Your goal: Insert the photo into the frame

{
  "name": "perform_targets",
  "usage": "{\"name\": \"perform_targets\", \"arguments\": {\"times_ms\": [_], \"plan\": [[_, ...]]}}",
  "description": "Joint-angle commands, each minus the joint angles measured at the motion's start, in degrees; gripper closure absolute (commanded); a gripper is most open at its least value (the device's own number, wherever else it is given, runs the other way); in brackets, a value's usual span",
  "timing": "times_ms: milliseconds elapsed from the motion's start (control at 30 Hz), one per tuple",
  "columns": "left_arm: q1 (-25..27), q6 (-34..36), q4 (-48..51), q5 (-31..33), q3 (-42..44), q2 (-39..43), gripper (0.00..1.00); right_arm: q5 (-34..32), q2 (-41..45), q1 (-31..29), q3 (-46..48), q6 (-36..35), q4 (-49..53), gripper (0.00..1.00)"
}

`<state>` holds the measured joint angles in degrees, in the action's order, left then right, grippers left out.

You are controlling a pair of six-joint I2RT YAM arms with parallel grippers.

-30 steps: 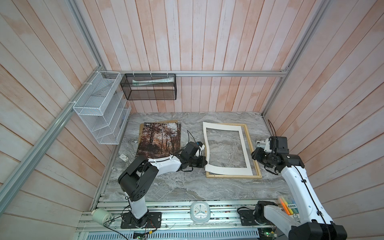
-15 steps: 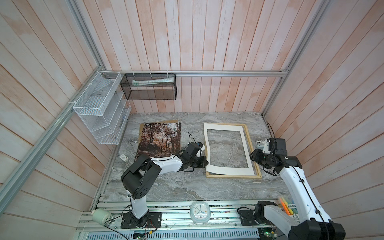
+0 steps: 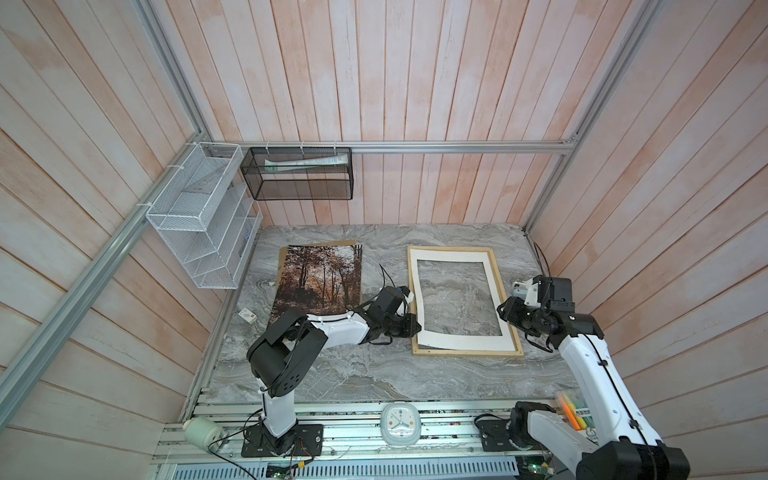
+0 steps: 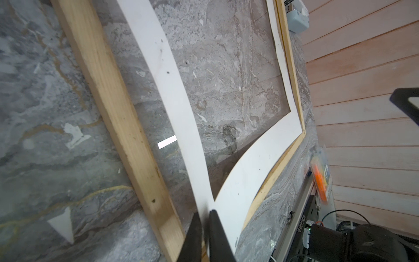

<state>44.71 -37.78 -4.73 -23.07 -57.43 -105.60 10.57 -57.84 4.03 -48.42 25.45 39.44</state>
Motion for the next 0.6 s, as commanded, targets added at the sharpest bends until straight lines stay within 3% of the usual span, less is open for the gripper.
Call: {"name": "perform_targets", "arguments": {"times_ms": [0, 267, 467, 567], "plan": [[0.47, 0.34, 0.14, 0.87, -1.71, -0.75, 0.86, 1.12, 0.89, 0.38, 0.75, -0.23, -0.73, 0.45], [0.64, 0.60, 1.11, 1.98, -1.72, -0.13, 0.59, 1.45, 1.15, 0.41, 0.86, -0.39, -0.78, 0.45], [0.67, 0.99, 1.97, 2.94, -1.96, -0.01, 0.55, 1.47, 1.32, 0.44, 0.87, -0.48, -0.84, 0.44], [0.71, 2.75, 5.70, 7.55, -3.25, 0.19, 0.52, 1.17, 1.33, 0.45, 0.88, -0.40, -0.90, 0.44]]}}
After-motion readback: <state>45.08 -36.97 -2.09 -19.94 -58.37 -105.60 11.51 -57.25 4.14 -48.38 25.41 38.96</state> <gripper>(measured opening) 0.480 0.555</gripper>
